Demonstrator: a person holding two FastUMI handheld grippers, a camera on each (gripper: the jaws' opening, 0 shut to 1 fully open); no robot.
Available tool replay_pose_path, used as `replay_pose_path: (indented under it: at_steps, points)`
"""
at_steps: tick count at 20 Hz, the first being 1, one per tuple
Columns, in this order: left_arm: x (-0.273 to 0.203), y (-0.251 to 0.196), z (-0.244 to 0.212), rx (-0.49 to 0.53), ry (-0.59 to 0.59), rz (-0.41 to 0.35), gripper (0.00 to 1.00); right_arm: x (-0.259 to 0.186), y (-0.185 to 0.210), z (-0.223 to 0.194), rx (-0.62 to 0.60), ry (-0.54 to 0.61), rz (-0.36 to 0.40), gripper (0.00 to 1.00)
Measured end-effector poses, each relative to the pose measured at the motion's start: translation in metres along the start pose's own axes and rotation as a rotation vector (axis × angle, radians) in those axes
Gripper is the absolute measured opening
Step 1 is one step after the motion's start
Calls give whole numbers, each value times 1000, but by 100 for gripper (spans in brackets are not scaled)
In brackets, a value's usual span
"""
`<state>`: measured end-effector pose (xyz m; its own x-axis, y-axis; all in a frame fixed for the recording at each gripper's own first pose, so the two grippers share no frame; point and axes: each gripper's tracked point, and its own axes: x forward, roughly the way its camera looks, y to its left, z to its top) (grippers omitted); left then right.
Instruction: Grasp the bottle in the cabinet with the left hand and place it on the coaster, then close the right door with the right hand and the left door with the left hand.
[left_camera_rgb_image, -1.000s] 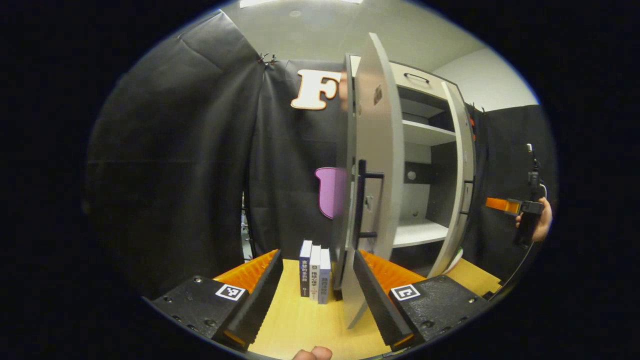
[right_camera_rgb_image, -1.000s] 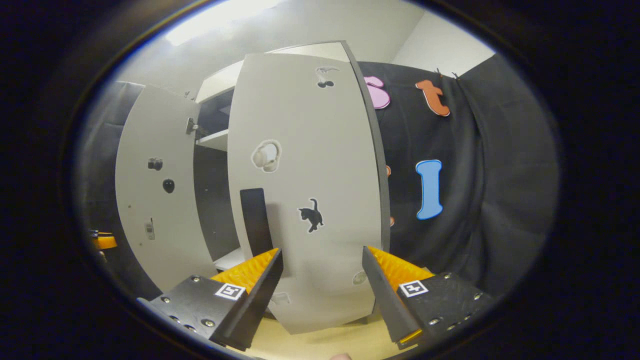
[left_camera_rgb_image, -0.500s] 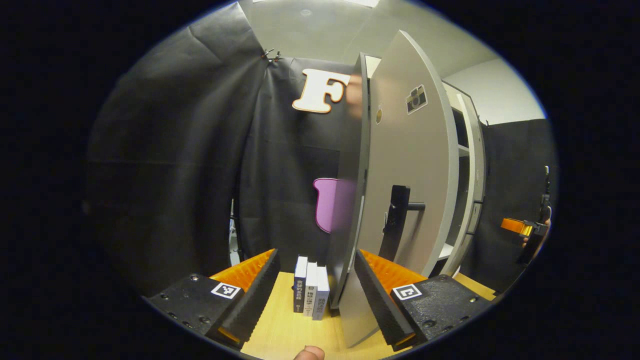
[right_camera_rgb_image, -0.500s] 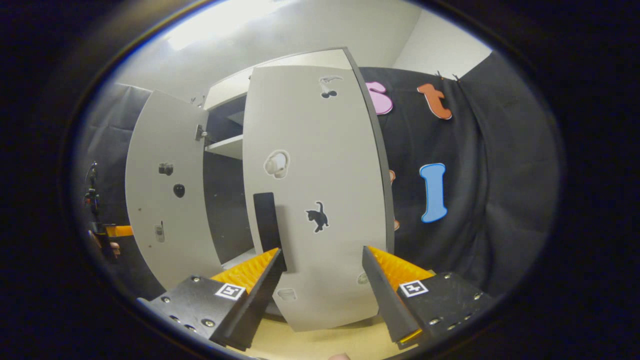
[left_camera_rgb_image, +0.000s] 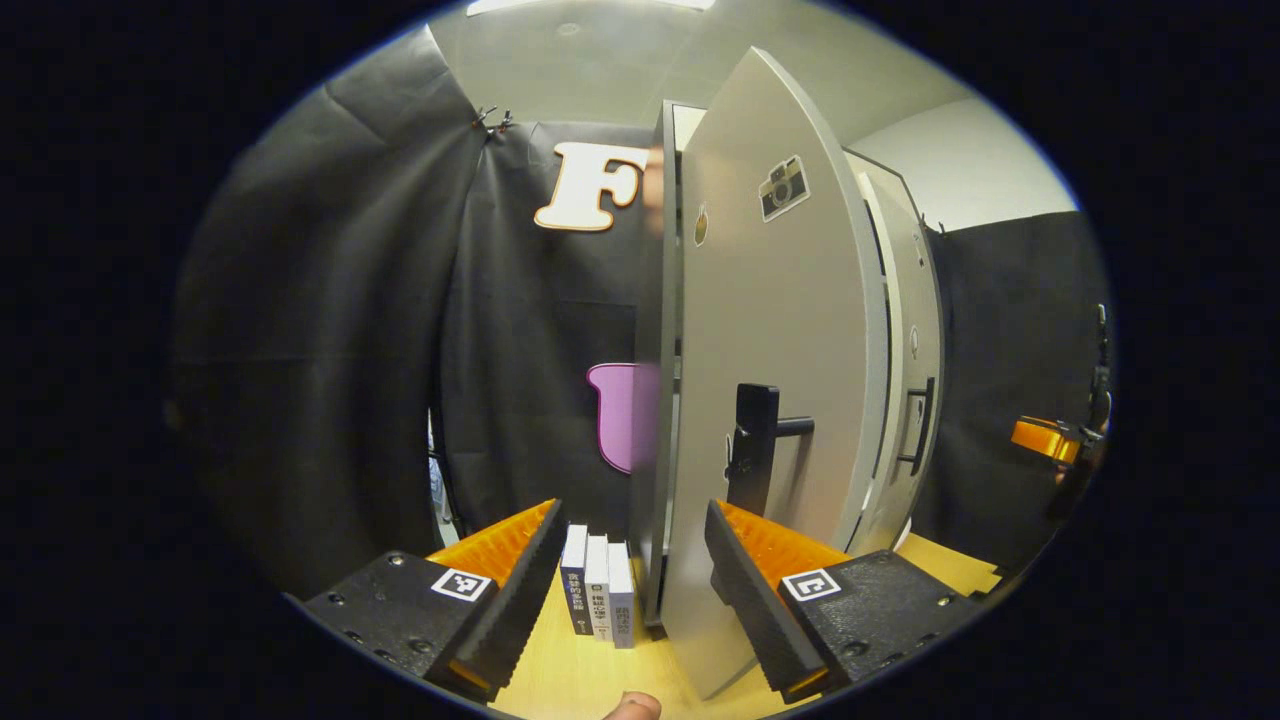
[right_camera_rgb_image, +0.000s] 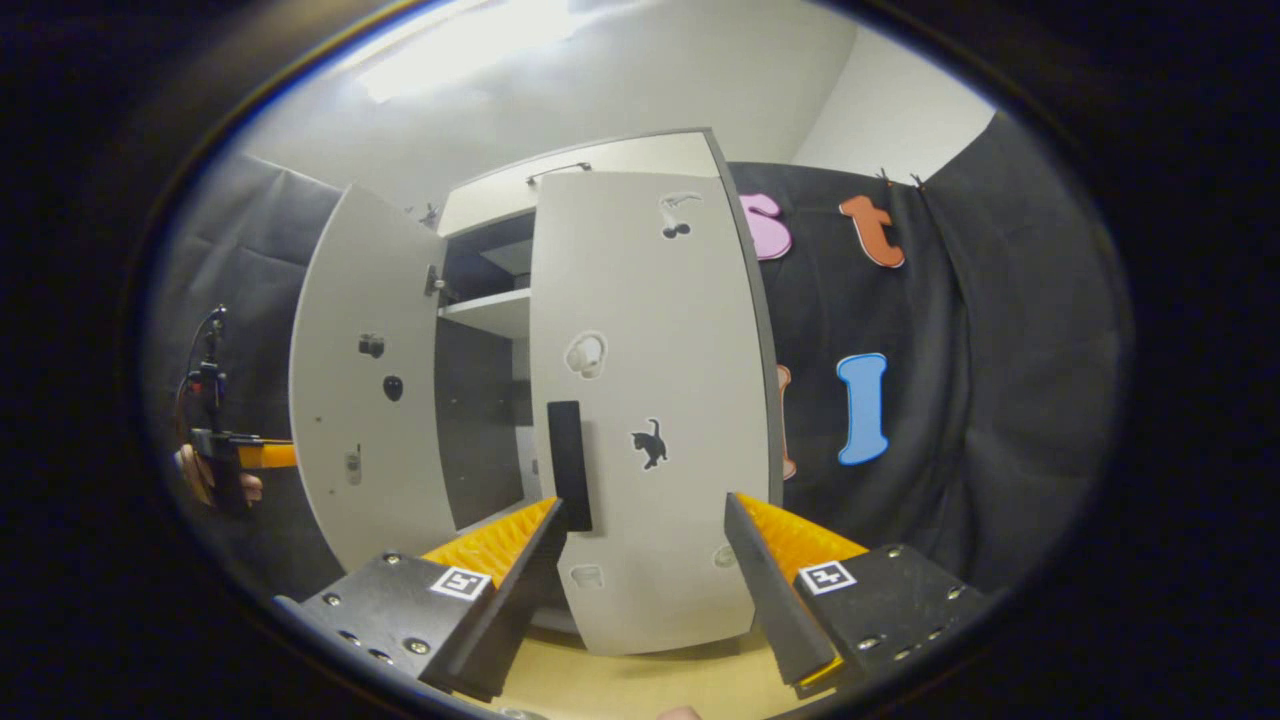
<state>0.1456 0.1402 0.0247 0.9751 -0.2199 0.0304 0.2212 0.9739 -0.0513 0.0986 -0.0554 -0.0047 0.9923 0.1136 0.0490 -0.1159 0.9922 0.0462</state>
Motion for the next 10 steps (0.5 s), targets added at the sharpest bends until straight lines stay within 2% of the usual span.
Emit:
replay_pose_path:
  at_steps: [2, 3, 5, 7, 10]
  points:
    - [2, -13, -3, -8, 28, -23, 87, -5, 3, 4, 11, 2, 6, 94]
    - [3, -22, -4, 0, 43, -37, 92, -9, 7, 6, 29, 5, 17, 94]
    - [6, -33, -1, 40, 42, -35, 93, -18, 10, 10, 48, 6, 39, 96]
    - [7, -40, 0, 77, 31, -11, 93, -27, 0, 13, 45, 1, 22, 94]
    - [10, -51, -1, 94, 26, -5, 93, -41, -14, 11, 45, 22, -20, 96]
